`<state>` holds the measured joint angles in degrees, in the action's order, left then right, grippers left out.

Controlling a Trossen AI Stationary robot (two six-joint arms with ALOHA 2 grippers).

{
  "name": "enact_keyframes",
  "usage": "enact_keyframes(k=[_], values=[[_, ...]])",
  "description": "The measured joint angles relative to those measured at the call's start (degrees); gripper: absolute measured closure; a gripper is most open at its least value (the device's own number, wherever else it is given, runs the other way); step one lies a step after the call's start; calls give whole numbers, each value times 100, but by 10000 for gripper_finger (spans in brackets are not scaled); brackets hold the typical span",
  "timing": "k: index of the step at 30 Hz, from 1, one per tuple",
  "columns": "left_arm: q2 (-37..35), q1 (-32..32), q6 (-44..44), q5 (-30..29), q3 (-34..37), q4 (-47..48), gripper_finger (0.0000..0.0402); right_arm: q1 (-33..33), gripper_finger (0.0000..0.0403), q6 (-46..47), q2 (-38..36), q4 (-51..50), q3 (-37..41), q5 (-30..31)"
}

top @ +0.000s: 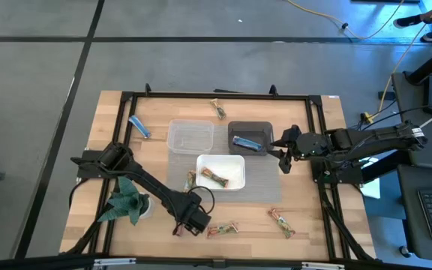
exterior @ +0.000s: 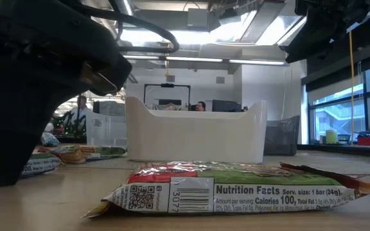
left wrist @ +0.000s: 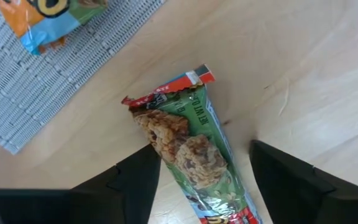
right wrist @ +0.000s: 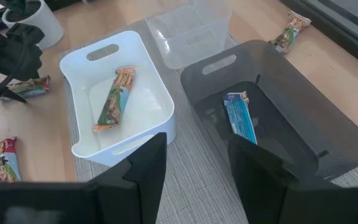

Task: Pick and place Granola Bars by type
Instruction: Put the left red granola bar into the transparent bin

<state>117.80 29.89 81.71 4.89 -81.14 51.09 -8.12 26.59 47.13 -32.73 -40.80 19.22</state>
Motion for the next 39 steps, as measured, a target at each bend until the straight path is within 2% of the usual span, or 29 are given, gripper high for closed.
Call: enact_keyframes(k=[14, 23, 34, 39], values=[[4, -4, -718, 0, 4, 31, 228, 0, 228, -27, 0, 2, 0, 0], [-46, -4, -754, -51, 20, 6, 265, 0, 228, -143, 0, 4, 0, 0], [-148, -10, -756, -295, 26, 16, 289, 0, 228, -144, 0, 7, 0, 0], [-421, -35, -888, -342, 22, 35, 296, 0, 228, -142, 0, 7, 0, 0]])
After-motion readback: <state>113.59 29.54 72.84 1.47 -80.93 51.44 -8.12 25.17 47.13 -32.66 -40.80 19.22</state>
